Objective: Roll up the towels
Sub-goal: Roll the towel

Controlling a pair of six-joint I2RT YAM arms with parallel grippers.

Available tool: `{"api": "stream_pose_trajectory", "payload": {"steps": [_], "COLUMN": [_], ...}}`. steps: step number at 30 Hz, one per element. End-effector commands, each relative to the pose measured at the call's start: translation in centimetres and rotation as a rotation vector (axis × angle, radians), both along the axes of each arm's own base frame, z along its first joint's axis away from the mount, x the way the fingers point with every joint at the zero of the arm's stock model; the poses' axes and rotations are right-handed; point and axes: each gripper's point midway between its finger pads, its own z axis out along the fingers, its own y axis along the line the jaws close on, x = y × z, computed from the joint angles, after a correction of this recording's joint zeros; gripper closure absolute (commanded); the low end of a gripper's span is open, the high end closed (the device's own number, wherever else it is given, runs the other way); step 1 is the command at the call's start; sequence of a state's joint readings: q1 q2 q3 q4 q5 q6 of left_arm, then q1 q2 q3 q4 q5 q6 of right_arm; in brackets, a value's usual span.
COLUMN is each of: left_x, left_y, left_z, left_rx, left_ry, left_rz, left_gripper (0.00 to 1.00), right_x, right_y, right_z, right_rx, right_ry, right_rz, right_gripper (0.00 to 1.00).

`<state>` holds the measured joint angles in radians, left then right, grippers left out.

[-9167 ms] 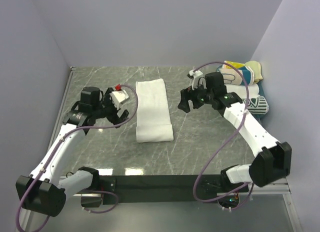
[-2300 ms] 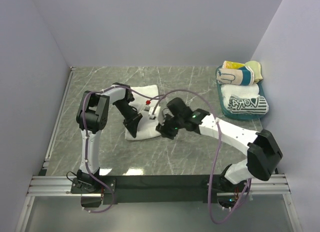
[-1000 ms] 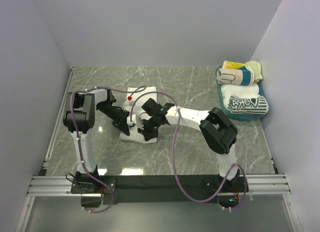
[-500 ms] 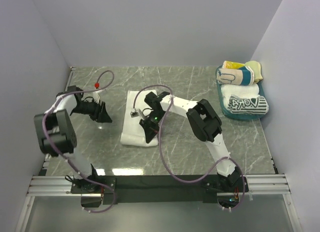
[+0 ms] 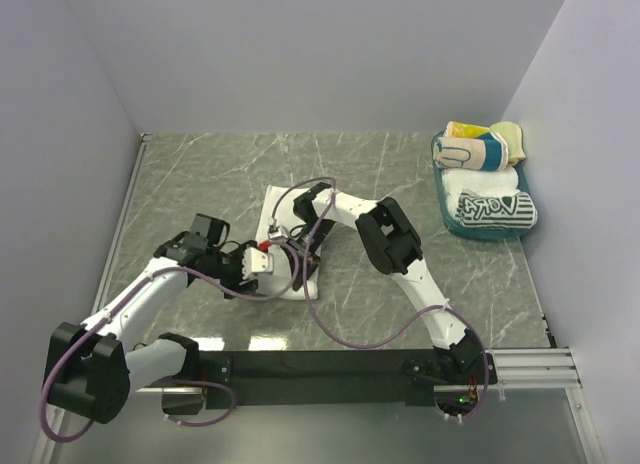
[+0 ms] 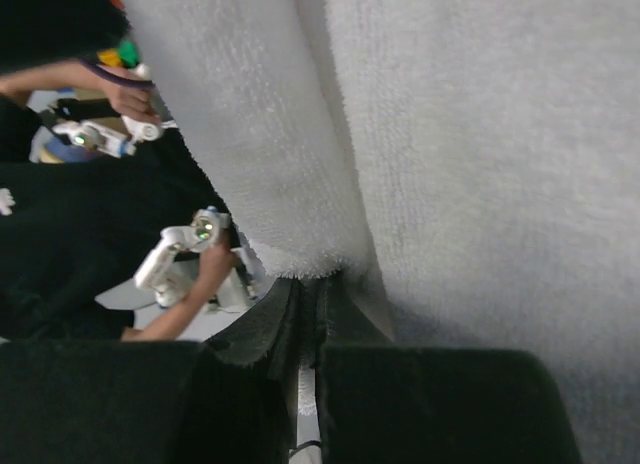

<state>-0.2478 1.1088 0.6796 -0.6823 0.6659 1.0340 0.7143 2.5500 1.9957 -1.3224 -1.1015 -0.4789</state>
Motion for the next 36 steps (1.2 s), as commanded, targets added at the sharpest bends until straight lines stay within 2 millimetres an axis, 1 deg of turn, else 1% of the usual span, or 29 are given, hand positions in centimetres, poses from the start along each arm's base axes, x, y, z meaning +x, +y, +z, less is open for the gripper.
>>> {"api": "stream_pose_trajectory", "payload": {"steps": [1, 2, 3, 4, 6, 9, 11, 12, 13, 15, 16, 17, 18, 19, 20, 21, 22, 23, 24, 25, 26, 27, 28, 30, 31, 32, 33, 34, 36], "left_x": [1.3, 1.0, 1.4, 1.2, 0.7, 0.0, -0.4, -0.6, -1.2, -2.0, -3.0, -3.4, -4.0, -4.1, -4.8, -5.1, -5.2, -5.7, -5.9, -6.0, -6.0, -6.2, -5.8, -5.7, -5.0, -4.9, -4.7, -4.3, -3.9], "left_y": [-0.8, -1.6, -2.0, -2.1, -2.8, -3.1, -2.4, -2.1, -1.6, -0.9, -0.3, -0.1, 0.1, 0.1, 0.5, 0.5, 0.3, 0.4, 0.4, 0.1, 0.1, 0.3, 0.2, 0.3, 0.3, 0.0, 0.0, 0.2, 0.0], "left_z": [-0.4, -0.8, -0.8, -1.6, -2.2, -3.6, -5.1, -5.7, -6.6, -7.4, -7.9, -8.0, -8.1, -8.1, -8.1, -8.0, -7.9, -7.9, -7.9, -7.8, -7.9, -7.8, -7.8, -7.7, -7.7, -7.5, -7.6, -7.6, -7.6], "left_rx": [0.077, 0.086, 0.089, 0.112, 0.124, 0.161, 0.209, 0.227, 0.261, 0.304, 0.336, 0.347, 0.357, 0.362, 0.376, 0.373, 0.363, 0.368, 0.366, 0.361, 0.365, 0.371, 0.363, 0.36, 0.35, 0.329, 0.323, 0.32, 0.303], "left_ry": [-0.146, -0.157, -0.187, -0.171, -0.159, -0.13, -0.098, -0.079, -0.028, 0.033, 0.104, 0.134, 0.174, 0.202, 0.245, 0.268, 0.288, 0.323, 0.34, 0.363, 0.377, 0.399, 0.413, 0.442, 0.458, 0.481, 0.5, 0.545, 0.592], "left_rz": [-0.049, -0.073, -0.078, -0.09, -0.13, -0.174, -0.179, -0.179, -0.184, -0.187, -0.195, -0.197, -0.2, -0.203, -0.205, -0.206, -0.209, -0.213, -0.214, -0.219, -0.219, -0.217, -0.213, -0.203, -0.183, -0.176, -0.169, -0.151, -0.136], "left_gripper": [0.33, 0.33, 0.33, 0.33, 0.34, 0.37, 0.41, 0.44, 0.54, 0.66, 0.73, 0.77, 0.81, 0.87, 0.89, 0.91, 0.93, 0.94, 0.94, 0.95, 0.96, 0.96, 0.96, 0.96, 0.97, 0.97, 0.97, 0.96, 0.96], "right_x": [0.5, 0.5, 0.5, 0.5, 0.6, 0.9, 1.3, 1.5, 1.9, 3.3, 4.0, 4.9, 6.3, 7.2, 8.3, 9.1, 10.6, 11.4, 11.8, 12.7, 13.3, 13.7, 14.4, 14.9, 15.0, 15.4, 15.5, 15.0, 14.7], "right_y": [-2.5, -2.5, -2.6, -2.7, -2.8, -2.8, -2.9, -2.9, -2.8, -3.0, -3.0, -2.9, -3.5, -3.4, -3.5, -3.7, -4.3, -4.7, -5.0, -5.4, -6.2, -6.7, -7.7, -8.9, -9.9, -11.0, -11.7, -12.6, -14.0], "right_z": [-4.7, -4.8, -5.0, -5.3, -5.5, -5.8, -5.8, -5.7, -5.3, -5.3, -4.6, -4.4, -4.0, -2.8, -2.0, -1.3, 0.9, 1.2, 2.1, 4.9, 4.8, 5.6, 7.3, 8.9, 10.1, 10.5, 10.8, 11.4, 11.4], "right_rx": [-0.151, -0.153, -0.16, -0.168, -0.178, -0.185, -0.184, -0.186, -0.18, -0.187, -0.18, -0.169, -0.174, -0.159, -0.145, -0.131, -0.102, -0.083, -0.07, -0.029, -0.021, -0.01, 0.015, 0.029, 0.035, 0.027, 0.018, 0.013, -0.02], "right_ry": [-0.037, -0.04, -0.041, -0.042, -0.04, -0.031, -0.047, -0.056, -0.074, -0.116, -0.146, -0.174, -0.187, -0.217, -0.244, -0.26, -0.306, -0.343, -0.373, -0.453, -0.491, -0.541, -0.636, -0.725, -0.804, -0.843, -0.878, -0.919, -0.99], "right_rz": [0.038, 0.039, 0.04, 0.044, 0.043, 0.026, 0.022, 0.014, 0.006, -0.035, -0.053, -0.072, -0.114, -0.136, -0.166, -0.192, -0.239, -0.268, -0.292, -0.32, -0.354, -0.375, -0.414, -0.457, -0.486, -0.51, -0.521, -0.532, -0.526], "right_gripper": [1.0, 1.0, 1.0, 1.0, 1.0, 1.0, 1.0, 1.0, 1.0, 1.0, 0.99, 0.94, 0.91, 0.86, 0.76, 0.7, 0.62, 0.45, 0.31, 0.29, 0.28, 0.27, 0.27, 0.27, 0.27, 0.27, 0.27, 0.29, 0.31]}}
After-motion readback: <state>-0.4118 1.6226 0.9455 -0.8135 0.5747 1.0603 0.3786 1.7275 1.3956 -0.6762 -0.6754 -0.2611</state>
